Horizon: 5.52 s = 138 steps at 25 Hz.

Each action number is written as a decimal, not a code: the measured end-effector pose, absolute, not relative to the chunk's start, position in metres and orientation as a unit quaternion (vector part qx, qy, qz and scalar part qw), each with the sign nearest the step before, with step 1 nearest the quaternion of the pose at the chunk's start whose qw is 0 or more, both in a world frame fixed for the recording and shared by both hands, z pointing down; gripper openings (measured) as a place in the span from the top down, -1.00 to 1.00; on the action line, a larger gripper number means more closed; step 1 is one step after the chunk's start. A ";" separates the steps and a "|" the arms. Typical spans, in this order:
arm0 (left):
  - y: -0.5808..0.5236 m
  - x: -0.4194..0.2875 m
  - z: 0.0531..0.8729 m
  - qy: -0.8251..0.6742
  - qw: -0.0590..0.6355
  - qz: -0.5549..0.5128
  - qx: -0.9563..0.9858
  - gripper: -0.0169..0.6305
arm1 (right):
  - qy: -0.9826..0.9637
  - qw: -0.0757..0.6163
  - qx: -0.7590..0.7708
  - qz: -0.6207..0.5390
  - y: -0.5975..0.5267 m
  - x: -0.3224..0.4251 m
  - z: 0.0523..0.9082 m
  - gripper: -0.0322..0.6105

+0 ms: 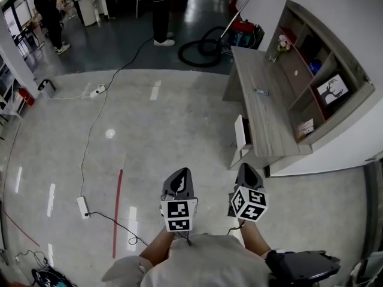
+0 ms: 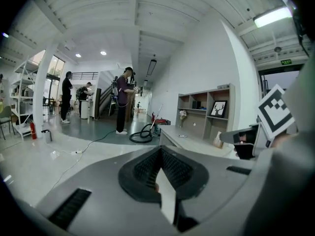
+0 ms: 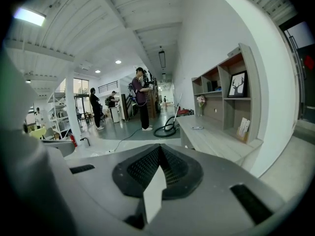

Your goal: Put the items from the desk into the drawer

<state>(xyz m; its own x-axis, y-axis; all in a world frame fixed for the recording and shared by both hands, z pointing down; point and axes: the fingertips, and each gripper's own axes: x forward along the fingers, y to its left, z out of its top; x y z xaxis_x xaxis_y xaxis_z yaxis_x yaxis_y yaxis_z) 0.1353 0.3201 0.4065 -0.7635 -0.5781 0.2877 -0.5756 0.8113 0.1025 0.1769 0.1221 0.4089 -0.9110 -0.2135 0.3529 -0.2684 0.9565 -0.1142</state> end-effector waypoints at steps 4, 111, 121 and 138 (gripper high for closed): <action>0.330 0.108 0.413 -0.936 0.162 -0.009 0.313 0.96 | -0.972 0.185 0.127 0.075 0.138 0.157 0.416 0.90; -0.150 -0.240 0.444 -0.628 0.163 0.117 0.752 0.96 | -0.744 0.144 0.625 0.186 -0.159 -0.029 0.443 0.90; -0.156 -0.229 0.461 -0.596 0.171 0.136 0.773 0.96 | -0.721 0.148 0.644 0.210 -0.141 -0.023 0.465 0.90; -0.157 -0.234 0.467 -0.589 0.173 0.132 0.779 0.96 | -0.740 0.152 0.615 0.226 -0.146 -0.042 0.478 0.90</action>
<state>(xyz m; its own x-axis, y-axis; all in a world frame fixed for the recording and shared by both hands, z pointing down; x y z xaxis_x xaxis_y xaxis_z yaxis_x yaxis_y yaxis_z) -0.2345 -0.1574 0.4670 0.2723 -0.8709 0.4091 -0.9622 -0.2473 0.1139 -0.0422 -0.1461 0.4777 -0.1985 -0.8415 0.5025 -0.9787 0.1423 -0.1482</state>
